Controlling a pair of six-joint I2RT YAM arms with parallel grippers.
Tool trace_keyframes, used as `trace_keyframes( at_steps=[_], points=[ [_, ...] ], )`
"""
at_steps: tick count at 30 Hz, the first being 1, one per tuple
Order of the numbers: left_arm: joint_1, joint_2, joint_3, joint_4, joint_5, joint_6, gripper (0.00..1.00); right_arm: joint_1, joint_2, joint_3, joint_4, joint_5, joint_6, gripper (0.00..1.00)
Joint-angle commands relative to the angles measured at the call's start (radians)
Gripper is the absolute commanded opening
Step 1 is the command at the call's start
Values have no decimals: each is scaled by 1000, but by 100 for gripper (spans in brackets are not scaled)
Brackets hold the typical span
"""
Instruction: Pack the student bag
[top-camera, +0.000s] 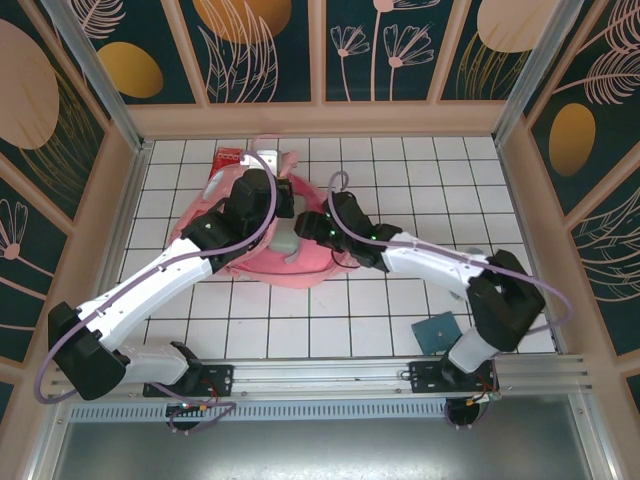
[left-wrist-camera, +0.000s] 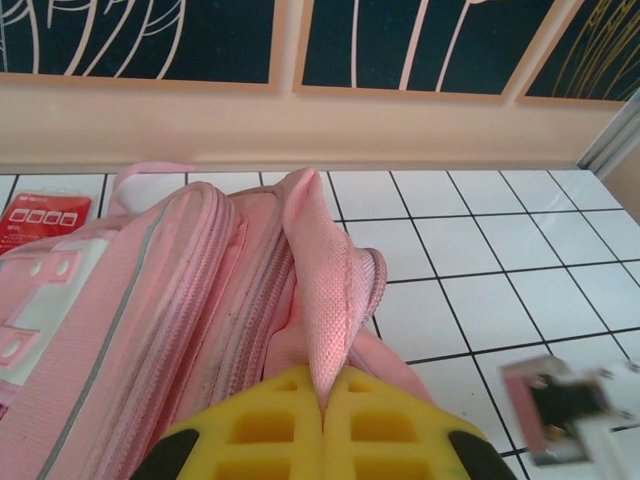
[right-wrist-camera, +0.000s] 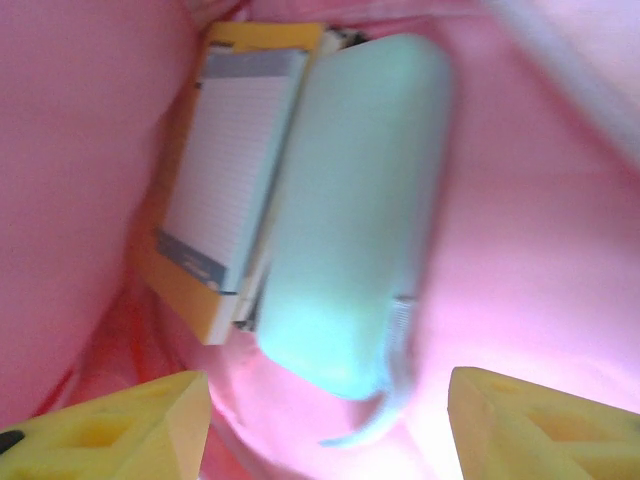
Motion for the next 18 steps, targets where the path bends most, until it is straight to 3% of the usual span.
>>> trace_keyframes(
  at_steps=[1,5,11,18],
  points=[
    [-4,-43,-2,119,32,-14,2,-6,-123,-78,-139,146,-10,65],
    [-4,-53,-31,141,58,-22,2,-89,-275,-186,-274,200,21,63],
    [-4,-45,-67,170,121,-40,2,-309,-492,-328,-394,232,-13,60],
    [-4,-49,-97,189,159,-40,2,-705,-626,-399,-456,206,-131,58]
  ],
)
